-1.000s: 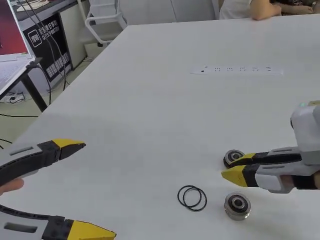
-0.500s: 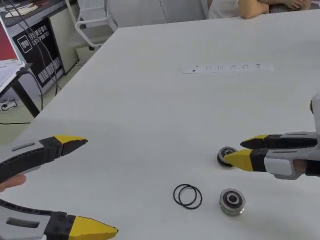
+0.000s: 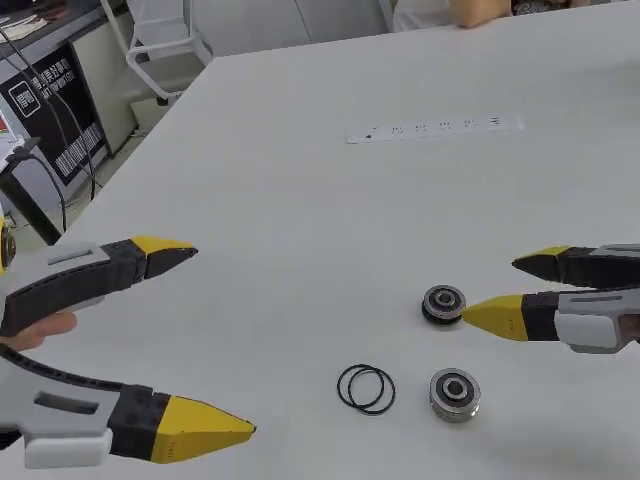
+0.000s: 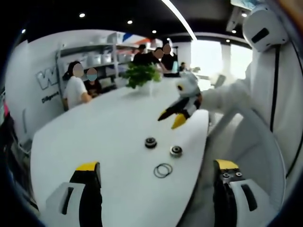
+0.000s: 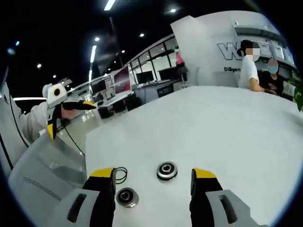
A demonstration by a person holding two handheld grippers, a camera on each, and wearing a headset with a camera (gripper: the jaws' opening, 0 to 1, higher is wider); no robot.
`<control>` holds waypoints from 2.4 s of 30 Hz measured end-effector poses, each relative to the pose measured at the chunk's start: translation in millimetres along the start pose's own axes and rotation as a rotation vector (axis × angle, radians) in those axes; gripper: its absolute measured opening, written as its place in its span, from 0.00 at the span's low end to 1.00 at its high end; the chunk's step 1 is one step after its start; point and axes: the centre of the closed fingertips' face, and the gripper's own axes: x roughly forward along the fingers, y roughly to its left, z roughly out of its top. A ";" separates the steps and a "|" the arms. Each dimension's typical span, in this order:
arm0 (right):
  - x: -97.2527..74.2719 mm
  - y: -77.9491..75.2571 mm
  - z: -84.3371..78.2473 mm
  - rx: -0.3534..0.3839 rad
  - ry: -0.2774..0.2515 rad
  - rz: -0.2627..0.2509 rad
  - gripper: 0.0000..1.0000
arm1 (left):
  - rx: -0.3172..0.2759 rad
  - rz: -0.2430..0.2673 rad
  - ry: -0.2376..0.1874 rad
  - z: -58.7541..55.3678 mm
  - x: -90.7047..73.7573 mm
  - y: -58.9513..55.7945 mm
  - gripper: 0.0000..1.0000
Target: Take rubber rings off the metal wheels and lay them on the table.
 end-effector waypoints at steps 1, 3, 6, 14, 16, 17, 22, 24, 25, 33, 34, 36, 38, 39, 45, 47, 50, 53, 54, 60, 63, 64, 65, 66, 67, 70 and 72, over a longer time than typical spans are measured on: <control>-1.1 -1.0 -1.2 -0.003 0.001 -0.004 0.63 | 0.009 -0.004 0.003 2.7 2.5 1.3 1.00; -3.5 -3.4 -4.3 -0.011 0.005 -0.010 0.65 | 0.037 -0.010 0.000 9.0 6.7 3.7 0.98; -6.6 -7.0 -8.5 -0.034 0.012 -0.020 0.68 | 0.047 -0.028 -0.013 19.0 13.1 6.4 0.98; -10.1 -17.0 -18.9 -0.080 0.035 -0.036 0.73 | 0.108 -0.039 -0.056 39.2 41.4 14.5 0.98; -10.3 -19.6 -22.7 -0.108 0.049 -0.038 0.73 | 0.117 -0.050 -0.056 42.3 49.5 15.4 0.97; -10.2 -19.9 -23.9 -0.115 0.054 -0.036 0.74 | 0.124 -0.056 -0.061 44.7 54.3 16.5 0.96; -7.8 -25.4 -31.6 -0.166 0.088 -0.032 0.74 | 0.128 -0.072 -0.089 55.0 72.4 20.5 0.94; -7.0 -28.6 -36.2 -0.199 0.112 -0.042 0.73 | 0.128 -0.075 -0.095 57.2 82.4 23.5 0.92; -5.3 -28.8 -37.3 -0.196 0.110 -0.048 0.72 | 0.133 -0.077 -0.089 56.6 88.6 25.3 0.91; -1.8 -32.2 -46.1 -0.228 0.141 -0.016 0.68 | 0.144 -0.123 -0.092 57.9 128.6 23.2 0.83; -0.8 -33.9 -47.0 -0.227 0.143 -0.016 0.67 | 0.153 -0.120 -0.091 57.7 132.6 24.6 0.82; -0.1 -36.0 -47.2 -0.221 0.142 -0.021 0.65 | 0.139 -0.133 -0.090 56.1 142.2 26.5 0.82; 0.5 -37.0 -44.6 -0.230 0.123 -0.025 0.60 | 0.127 -0.151 -0.086 53.6 147.8 26.1 0.81; 0.8 -37.0 -44.2 -0.230 0.120 -0.024 0.59 | 0.129 -0.159 -0.083 52.2 150.3 25.4 0.79; 4.9 -37.4 -43.3 -0.219 0.107 -0.017 0.56 | 0.134 -0.180 -0.039 35.3 171.3 26.9 0.74; 6.3 -36.8 -44.6 -0.210 0.106 -0.016 0.55 | 0.140 -0.185 -0.026 29.0 178.4 27.1 0.72; 8.1 -35.2 -46.5 -0.204 0.108 -0.009 0.54 | 0.145 -0.191 -0.010 22.5 188.4 28.5 0.65; 8.7 -34.6 -46.6 -0.206 0.109 -0.009 0.53 | 0.129 -0.208 0.002 17.9 197.2 27.7 0.59; 8.8 -34.5 -45.6 -0.203 0.104 -0.011 0.53 | 0.125 -0.210 0.006 16.4 200.6 28.2 0.57; 8.9 -33.5 -42.6 -0.176 0.081 -0.012 0.49 | 0.116 -0.212 0.024 6.4 214.6 30.5 0.41; 9.0 -34.0 -43.7 -0.171 0.082 -0.012 0.48 | 0.108 -0.216 0.043 -1.6 219.8 29.2 0.35; 9.1 -34.3 -43.9 -0.170 0.082 -0.014 0.48 | 0.107 -0.219 0.050 -3.9 220.8 28.3 0.34; 9.1 -34.8 -44.1 -0.166 0.082 -0.016 0.47 | 0.107 -0.220 0.054 -6.3 222.3 26.8 0.33; 9.1 -35.0 -43.8 -0.164 0.080 -0.017 0.47 | 0.117 -0.224 0.061 -9.4 223.3 25.0 0.32; 9.1 -35.0 -43.7 -0.161 0.079 -0.016 0.47 | 0.123 -0.223 0.068 -12.0 224.3 24.4 0.29; 10.0 -35.6 -43.2 -0.158 0.077 -0.016 0.46 | 0.121 -0.226 0.094 -20.7 227.4 23.4 0.23; 11.0 -35.7 -42.9 -0.156 0.075 -0.015 0.46 | 0.117 -0.214 0.100 -22.5 228.4 25.7 0.19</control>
